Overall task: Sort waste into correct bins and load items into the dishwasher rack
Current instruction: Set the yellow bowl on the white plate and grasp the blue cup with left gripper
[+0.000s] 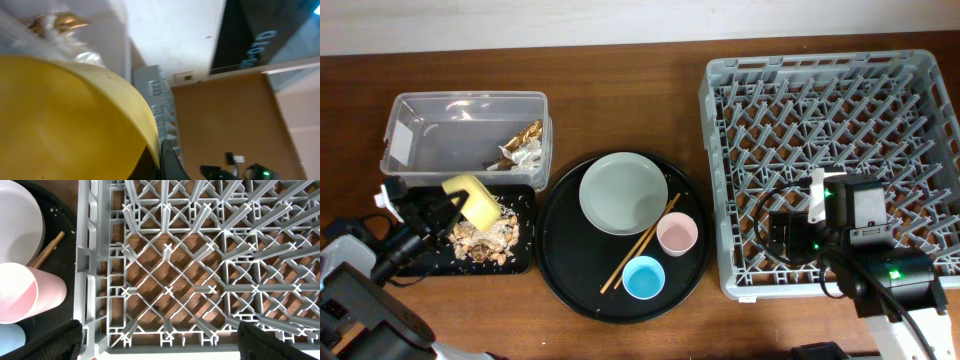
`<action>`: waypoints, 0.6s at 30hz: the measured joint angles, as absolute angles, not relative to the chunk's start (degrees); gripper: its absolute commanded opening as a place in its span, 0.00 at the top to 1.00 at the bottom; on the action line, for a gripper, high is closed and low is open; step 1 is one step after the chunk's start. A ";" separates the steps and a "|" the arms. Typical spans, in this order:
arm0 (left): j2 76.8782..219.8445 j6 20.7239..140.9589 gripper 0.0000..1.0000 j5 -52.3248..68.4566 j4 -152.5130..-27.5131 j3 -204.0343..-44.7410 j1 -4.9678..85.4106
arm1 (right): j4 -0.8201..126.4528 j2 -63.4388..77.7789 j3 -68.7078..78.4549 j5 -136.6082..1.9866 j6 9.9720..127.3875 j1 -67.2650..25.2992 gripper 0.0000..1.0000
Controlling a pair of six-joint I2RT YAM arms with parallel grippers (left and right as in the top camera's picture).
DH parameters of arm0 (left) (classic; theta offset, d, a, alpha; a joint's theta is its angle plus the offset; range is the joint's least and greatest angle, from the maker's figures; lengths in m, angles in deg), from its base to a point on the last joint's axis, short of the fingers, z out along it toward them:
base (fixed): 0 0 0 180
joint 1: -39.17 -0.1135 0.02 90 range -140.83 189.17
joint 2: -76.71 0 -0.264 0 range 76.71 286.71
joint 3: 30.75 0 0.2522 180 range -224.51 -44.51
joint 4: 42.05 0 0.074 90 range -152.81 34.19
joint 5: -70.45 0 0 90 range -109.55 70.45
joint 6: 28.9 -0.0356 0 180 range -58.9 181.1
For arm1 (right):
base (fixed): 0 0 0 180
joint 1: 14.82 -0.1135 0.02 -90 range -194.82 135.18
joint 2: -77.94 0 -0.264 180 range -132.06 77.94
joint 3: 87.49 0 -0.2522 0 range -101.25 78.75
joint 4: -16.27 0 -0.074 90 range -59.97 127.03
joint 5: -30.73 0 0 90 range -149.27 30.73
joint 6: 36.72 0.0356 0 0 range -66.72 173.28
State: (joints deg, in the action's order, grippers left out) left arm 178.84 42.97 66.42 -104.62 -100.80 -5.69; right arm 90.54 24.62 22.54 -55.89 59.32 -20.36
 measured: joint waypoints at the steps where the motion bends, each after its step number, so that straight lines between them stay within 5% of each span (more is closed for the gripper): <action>1: 178.84 44.20 1.00 63.69 -104.62 -100.80 -5.69 | 90.54 24.62 22.54 -55.89 59.32 -20.36 0.01; 13: 178.25 51.08 1.00 68.59 -104.91 -101.15 -4.81 | 90.52 24.62 22.54 -55.89 59.32 -20.36 0.01; 18: 168.00 48.48 1.00 66.80 -103.40 -101.18 3.97 | 90.54 24.62 22.54 -55.91 59.32 -20.36 0.01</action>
